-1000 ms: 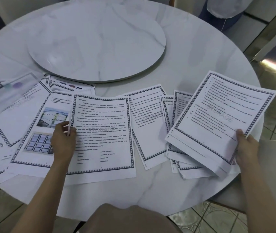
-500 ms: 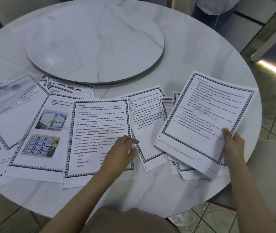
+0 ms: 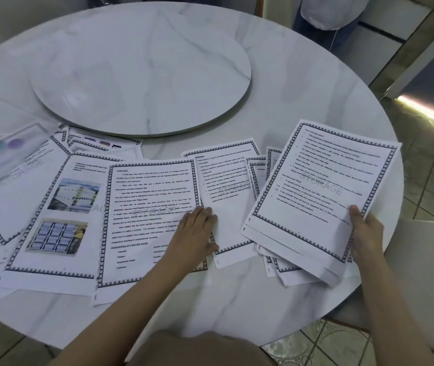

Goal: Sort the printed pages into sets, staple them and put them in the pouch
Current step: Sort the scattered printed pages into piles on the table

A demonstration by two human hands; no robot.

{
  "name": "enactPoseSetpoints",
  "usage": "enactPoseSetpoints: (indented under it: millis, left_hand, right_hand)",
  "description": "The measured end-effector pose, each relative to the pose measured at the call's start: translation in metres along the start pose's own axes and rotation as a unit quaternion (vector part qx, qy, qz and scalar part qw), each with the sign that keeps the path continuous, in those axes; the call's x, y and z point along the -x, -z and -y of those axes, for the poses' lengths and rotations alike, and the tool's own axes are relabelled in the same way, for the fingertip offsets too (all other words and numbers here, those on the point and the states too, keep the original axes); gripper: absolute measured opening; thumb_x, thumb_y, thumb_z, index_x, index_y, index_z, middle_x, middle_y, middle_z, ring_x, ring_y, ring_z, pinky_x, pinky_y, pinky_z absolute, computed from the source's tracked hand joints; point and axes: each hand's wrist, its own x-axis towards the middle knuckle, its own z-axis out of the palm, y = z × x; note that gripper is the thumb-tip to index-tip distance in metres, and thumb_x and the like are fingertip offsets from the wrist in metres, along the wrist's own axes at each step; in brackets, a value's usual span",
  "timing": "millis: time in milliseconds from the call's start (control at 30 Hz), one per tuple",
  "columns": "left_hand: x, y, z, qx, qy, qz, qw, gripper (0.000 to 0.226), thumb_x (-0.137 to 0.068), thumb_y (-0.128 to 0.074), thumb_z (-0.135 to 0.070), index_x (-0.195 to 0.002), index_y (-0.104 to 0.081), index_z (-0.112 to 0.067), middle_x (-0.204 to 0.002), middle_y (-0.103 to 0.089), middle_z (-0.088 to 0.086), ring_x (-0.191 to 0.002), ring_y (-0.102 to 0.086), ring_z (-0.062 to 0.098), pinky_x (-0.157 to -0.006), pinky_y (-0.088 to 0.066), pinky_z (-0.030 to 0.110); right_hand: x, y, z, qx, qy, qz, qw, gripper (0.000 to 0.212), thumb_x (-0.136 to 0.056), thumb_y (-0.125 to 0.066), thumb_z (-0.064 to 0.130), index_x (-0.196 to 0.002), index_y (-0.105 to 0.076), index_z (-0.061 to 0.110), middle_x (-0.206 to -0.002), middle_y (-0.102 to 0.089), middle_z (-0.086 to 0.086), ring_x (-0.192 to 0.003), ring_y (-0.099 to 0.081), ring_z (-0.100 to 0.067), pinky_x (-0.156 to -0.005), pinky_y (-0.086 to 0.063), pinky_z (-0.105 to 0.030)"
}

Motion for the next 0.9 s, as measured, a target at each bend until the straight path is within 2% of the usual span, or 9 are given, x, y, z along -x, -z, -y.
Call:
enactPoseSetpoints:
  millis: [33,100,200,333,433,567,733,900]
  left_hand:
    - [-0.001,0.002,0.001,0.006,-0.009,-0.011,1.0,0.073,-0.074,-0.074,-0.038,-0.134,-0.044,-0.008,-0.146,-0.038,0.011,-0.139,-0.032,0.029,-0.113,-0.025,0.042]
    - [-0.004,0.005,0.008,0.031,-0.006,0.032,0.999,0.067,-0.09,-0.055,-0.036,-0.145,-0.023,-0.016,-0.157,-0.011,0.0,-0.146,-0.004,0.02,-0.118,-0.005,0.034]
    - [-0.01,0.01,0.016,0.038,-0.007,0.055,0.998,0.068,-0.092,-0.052,-0.035,-0.147,-0.016,-0.021,-0.158,-0.004,-0.005,-0.146,0.002,0.017,-0.117,-0.002,0.03]
    - [-0.016,0.017,0.023,0.036,-0.012,0.077,0.996,0.069,-0.092,-0.054,-0.03,-0.148,-0.015,-0.022,-0.158,-0.002,-0.007,-0.146,0.002,0.015,-0.116,-0.004,0.03]
    - [-0.019,0.019,0.027,0.065,-0.011,0.076,0.995,0.067,-0.09,-0.057,-0.026,-0.146,-0.021,-0.023,-0.158,-0.007,-0.007,-0.146,-0.003,0.015,-0.115,-0.01,0.031]
    - [-0.024,0.021,0.025,0.185,0.047,0.025,0.981,0.06,-0.091,-0.056,-0.023,-0.144,-0.028,-0.018,-0.153,-0.023,0.002,-0.14,-0.019,0.02,-0.113,-0.019,0.03]
    - [-0.044,0.034,0.019,0.309,0.176,-0.024,0.934,0.057,-0.092,-0.054,-0.022,-0.142,-0.031,-0.006,-0.143,-0.04,0.015,-0.133,-0.035,0.028,-0.112,-0.026,0.035]
    - [-0.06,0.043,0.018,0.425,0.26,-0.027,0.867,0.056,-0.093,-0.052,-0.025,-0.142,-0.032,-0.007,-0.144,-0.041,0.01,-0.129,-0.042,0.025,-0.105,-0.037,0.036]
  right_hand:
    - [-0.001,0.001,-0.001,-0.001,-0.003,-0.001,1.0,0.052,-0.089,-0.053,0.035,-0.131,-0.048,0.005,-0.124,-0.056,-0.012,-0.116,-0.052,-0.029,-0.104,-0.04,-0.046]
    - [-0.003,0.003,-0.003,-0.001,-0.01,-0.008,1.0,0.048,-0.092,-0.052,0.031,-0.131,-0.048,0.005,-0.125,-0.056,-0.013,-0.115,-0.052,-0.028,-0.104,-0.04,-0.046]
    - [-0.005,0.004,-0.009,0.007,-0.02,-0.007,1.0,0.042,-0.094,-0.051,0.026,-0.13,-0.049,0.005,-0.122,-0.057,-0.012,-0.113,-0.054,-0.029,-0.102,-0.041,-0.046]
    - [-0.008,0.006,-0.017,0.018,-0.043,-0.01,0.999,0.037,-0.096,-0.049,0.022,-0.128,-0.05,0.003,-0.119,-0.057,-0.013,-0.106,-0.054,-0.026,-0.1,-0.042,-0.046]
    - [-0.008,0.007,-0.02,0.025,-0.046,-0.004,0.999,0.037,-0.096,-0.048,0.022,-0.127,-0.05,0.001,-0.119,-0.056,-0.015,-0.104,-0.054,-0.026,-0.096,-0.043,-0.04]
    - [-0.01,0.006,-0.02,0.023,-0.042,-0.003,0.999,0.037,-0.096,-0.048,0.022,-0.128,-0.049,0.002,-0.118,-0.056,-0.013,-0.104,-0.054,-0.025,-0.094,-0.042,-0.037]
    - [-0.01,0.0,-0.021,0.013,-0.041,0.012,0.999,0.037,-0.096,-0.047,0.02,-0.128,-0.049,0.002,-0.114,-0.056,-0.01,-0.102,-0.054,-0.025,-0.091,-0.042,-0.034]
    - [-0.011,-0.005,-0.027,0.023,-0.046,0.022,0.998,0.037,-0.095,-0.05,0.022,-0.126,-0.051,0.002,-0.119,-0.058,-0.014,-0.106,-0.056,-0.028,-0.092,-0.048,-0.04]
